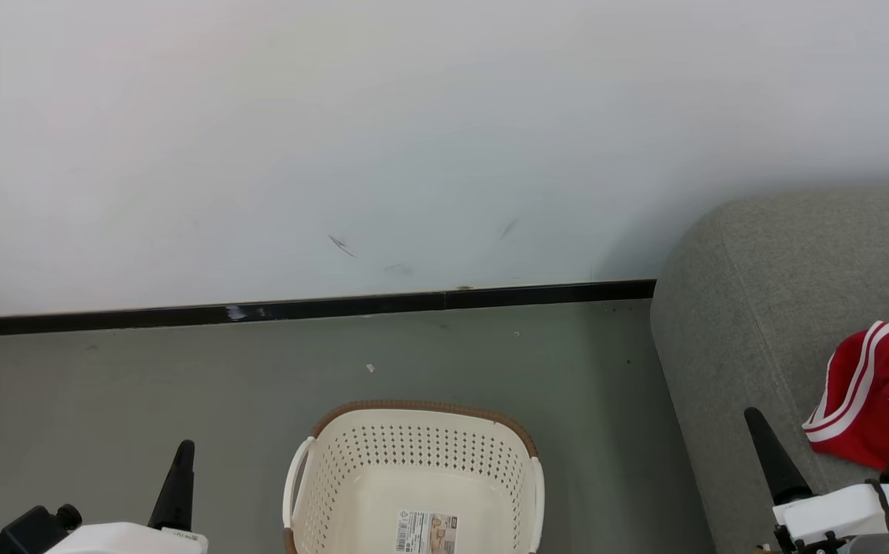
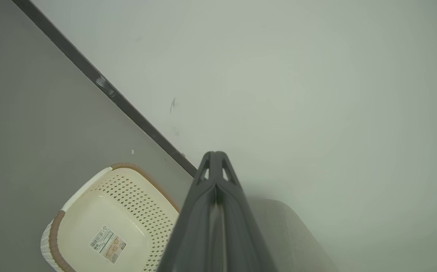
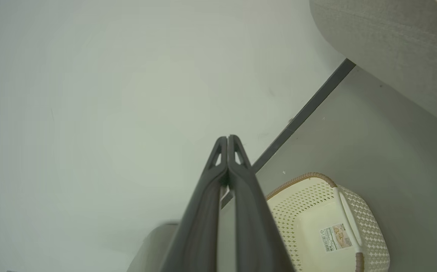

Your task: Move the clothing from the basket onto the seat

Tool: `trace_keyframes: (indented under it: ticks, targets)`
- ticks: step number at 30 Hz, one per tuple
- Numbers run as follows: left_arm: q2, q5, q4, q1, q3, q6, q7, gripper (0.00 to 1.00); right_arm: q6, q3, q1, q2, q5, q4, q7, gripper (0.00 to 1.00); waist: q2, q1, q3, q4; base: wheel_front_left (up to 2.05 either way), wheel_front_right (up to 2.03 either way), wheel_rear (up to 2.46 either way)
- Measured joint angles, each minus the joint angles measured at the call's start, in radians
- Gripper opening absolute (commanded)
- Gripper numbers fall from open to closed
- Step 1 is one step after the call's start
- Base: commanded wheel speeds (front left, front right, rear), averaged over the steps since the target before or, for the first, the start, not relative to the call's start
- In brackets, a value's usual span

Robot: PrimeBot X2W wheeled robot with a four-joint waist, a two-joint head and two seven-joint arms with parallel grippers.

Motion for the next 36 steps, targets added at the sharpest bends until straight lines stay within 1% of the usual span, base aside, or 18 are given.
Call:
trace_keyframes:
  ticks: [13,21,23,36]
  targets:
    - [-0.008,-0.136,0.002,-0.022,0.036,-0.017,0.047,0.0,0.0,-0.019,-0.028,0.0,0.175,0.022,0.035,0.0,0.0,-0.0008,0.006,-0.001,0.0,0.0,0.0]
    - [-0.014,-0.22,0.003,-0.023,0.058,-0.018,0.073,0.0,0.0,-0.033,-0.042,0.0,0.283,0.034,0.059,0.0,0.0,-0.0009,0.008,-0.002,0.0,0.0,0.0]
    - [-0.018,-0.252,0.004,-0.024,0.067,-0.026,0.087,0.0,0.0,-0.037,-0.044,0.0,0.326,0.037,0.066,0.0,0.0,-0.0009,0.009,-0.003,0.0,0.0,0.0]
    - [-0.028,-0.389,0.007,-0.043,0.103,-0.038,0.13,0.0,0.0,-0.058,-0.069,0.0,0.499,0.059,0.102,0.0,0.0,-0.001,0.013,-0.004,0.0,0.0,0.0]
